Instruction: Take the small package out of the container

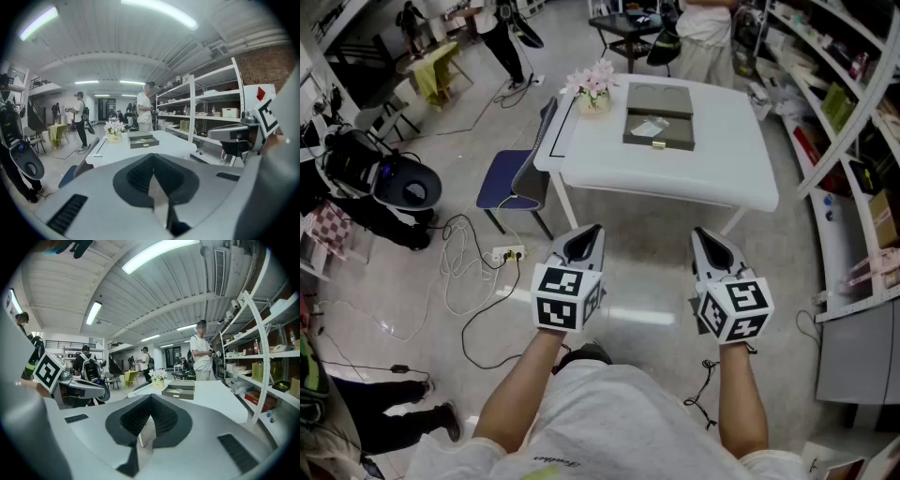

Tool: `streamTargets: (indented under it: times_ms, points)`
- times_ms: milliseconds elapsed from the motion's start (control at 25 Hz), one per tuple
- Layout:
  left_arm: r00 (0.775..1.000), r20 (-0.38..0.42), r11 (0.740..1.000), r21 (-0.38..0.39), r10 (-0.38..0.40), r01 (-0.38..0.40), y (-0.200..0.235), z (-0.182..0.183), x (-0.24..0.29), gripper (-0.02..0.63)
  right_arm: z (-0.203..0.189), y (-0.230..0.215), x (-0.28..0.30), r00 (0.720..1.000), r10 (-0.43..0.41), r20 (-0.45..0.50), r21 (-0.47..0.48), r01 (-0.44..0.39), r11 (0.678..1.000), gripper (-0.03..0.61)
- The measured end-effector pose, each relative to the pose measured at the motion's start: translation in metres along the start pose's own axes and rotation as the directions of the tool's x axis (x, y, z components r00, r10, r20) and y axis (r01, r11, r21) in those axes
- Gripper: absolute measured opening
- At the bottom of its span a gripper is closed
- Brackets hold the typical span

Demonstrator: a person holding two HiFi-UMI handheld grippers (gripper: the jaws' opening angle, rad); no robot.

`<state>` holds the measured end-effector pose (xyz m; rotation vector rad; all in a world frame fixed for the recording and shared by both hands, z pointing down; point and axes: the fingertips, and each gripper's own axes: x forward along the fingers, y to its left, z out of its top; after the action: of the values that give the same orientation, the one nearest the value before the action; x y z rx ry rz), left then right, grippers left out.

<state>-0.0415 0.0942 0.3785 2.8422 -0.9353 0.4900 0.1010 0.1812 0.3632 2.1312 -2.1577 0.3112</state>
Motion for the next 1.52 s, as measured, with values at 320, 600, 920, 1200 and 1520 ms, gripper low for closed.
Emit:
streamTargets:
  times_ms: [320, 600, 920, 1200, 1520]
  points:
    - [1.000, -0.011, 1.000, -0.006, -0.017, 0.017, 0.014, -0.002, 0.026, 0.003, -0.001, -0.010, 0.030, 1.000, -0.018, -0.006, 0.002, 0.018, 1.000, 0.005]
    - [0.999, -0.026, 0.999, -0.025, -0.031, 0.031, 0.047, -0.001, 0.073, 0.003, 0.000, -0.023, 0.086, 0.999, -0.022, -0.026, 0.000, 0.022, 1.000, 0.006]
    - [0.998, -0.040, 0.999, -0.031, -0.043, 0.041, 0.098, 0.017, 0.131, 0.003, 0.009, -0.042, 0.164, 0.998, -0.023, -0.050, 0.017, 0.024, 1.000, 0.041]
    - [0.996, -0.048, 0.997, -0.044, -0.069, 0.067, 0.141, 0.032, 0.174, 0.003, 0.019, -0.054, 0.223, 0.996, -0.041, -0.084, 0.028, 0.044, 0.999, 0.089]
    - [0.995, -0.050, 0.994, -0.060, -0.092, 0.089, 0.178, 0.043, 0.212, 0.003, 0.023, -0.072, 0.275, 0.990, -0.056, -0.130, 0.031, 0.060, 0.998, 0.132]
